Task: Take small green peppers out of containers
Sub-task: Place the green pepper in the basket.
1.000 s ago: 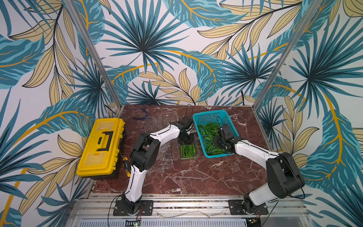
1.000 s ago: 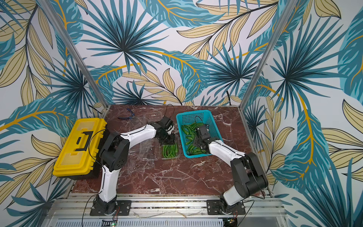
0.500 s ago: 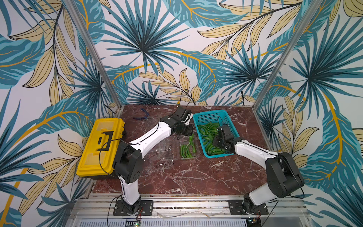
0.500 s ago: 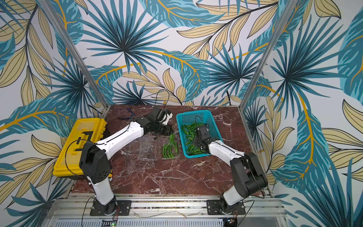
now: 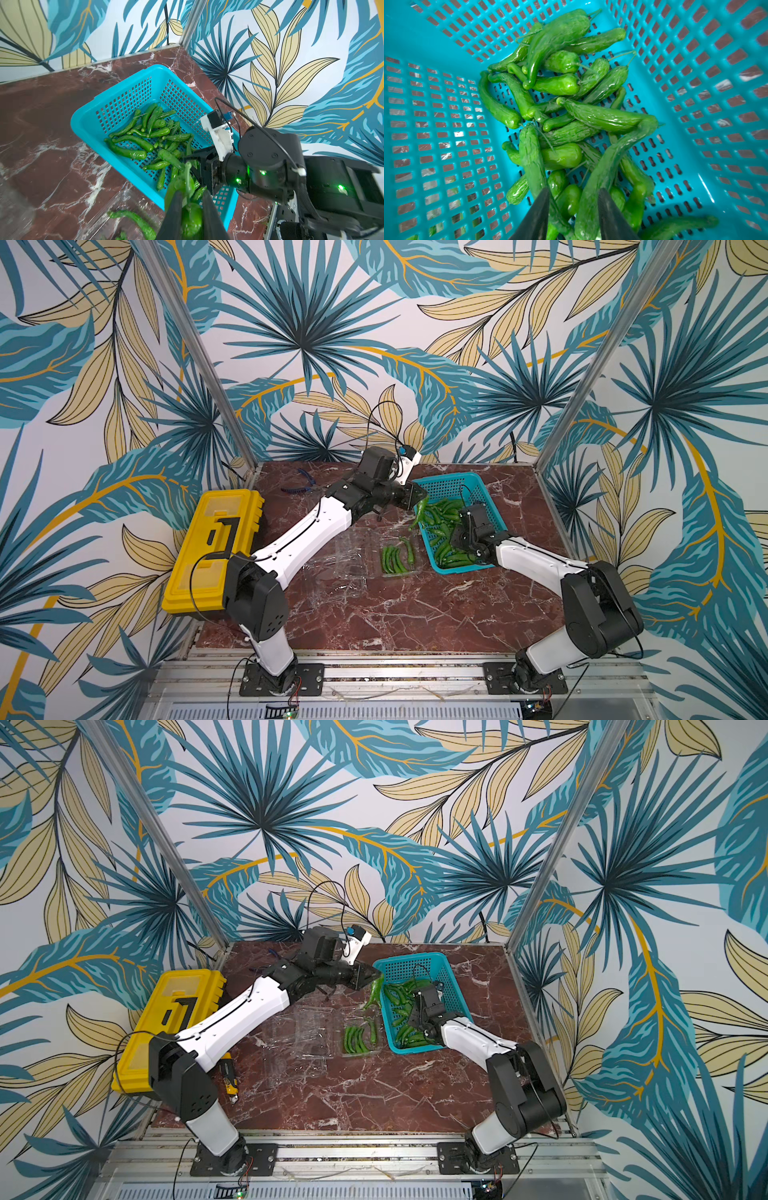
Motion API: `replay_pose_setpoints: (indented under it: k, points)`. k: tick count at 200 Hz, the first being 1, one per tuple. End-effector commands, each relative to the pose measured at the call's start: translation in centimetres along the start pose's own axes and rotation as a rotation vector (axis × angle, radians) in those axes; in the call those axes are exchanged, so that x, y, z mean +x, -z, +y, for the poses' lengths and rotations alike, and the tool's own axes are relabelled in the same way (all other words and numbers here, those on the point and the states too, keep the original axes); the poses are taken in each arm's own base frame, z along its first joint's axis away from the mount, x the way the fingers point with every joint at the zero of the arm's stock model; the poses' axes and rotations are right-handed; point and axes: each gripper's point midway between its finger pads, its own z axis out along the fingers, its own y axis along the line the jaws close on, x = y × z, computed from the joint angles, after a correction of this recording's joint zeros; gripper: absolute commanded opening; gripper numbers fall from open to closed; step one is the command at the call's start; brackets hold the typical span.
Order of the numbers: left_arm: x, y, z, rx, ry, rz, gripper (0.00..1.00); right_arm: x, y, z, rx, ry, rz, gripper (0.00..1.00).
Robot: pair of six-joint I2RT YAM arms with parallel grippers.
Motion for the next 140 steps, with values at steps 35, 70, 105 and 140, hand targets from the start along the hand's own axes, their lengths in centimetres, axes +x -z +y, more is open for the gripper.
replay_pose_setpoints:
  k: [35,70,105,140]
  points:
    - [-2.2,-7.7,2.3,0.050,0.074,-0.025,0.00,0.1,0.4,-1.6,0.075,0.024,-0.017,0.41]
    - [-1.7,-11.0,4.5,0.018,0.141,-0.015,0.00,0.2,0.6,-2.0,0.084,0.029,-0.018,0.41]
    - [-0.3,-12.9,6.0,0.001,0.193,0.013,0.18,0.5,0.5,-2.0,0.082,0.039,-0.008,0.41]
    - [-0.8,-12.7,5.7,0.009,0.210,0.005,0.42,0.5,0.8,-1.8,0.069,0.041,-0.006,0.41]
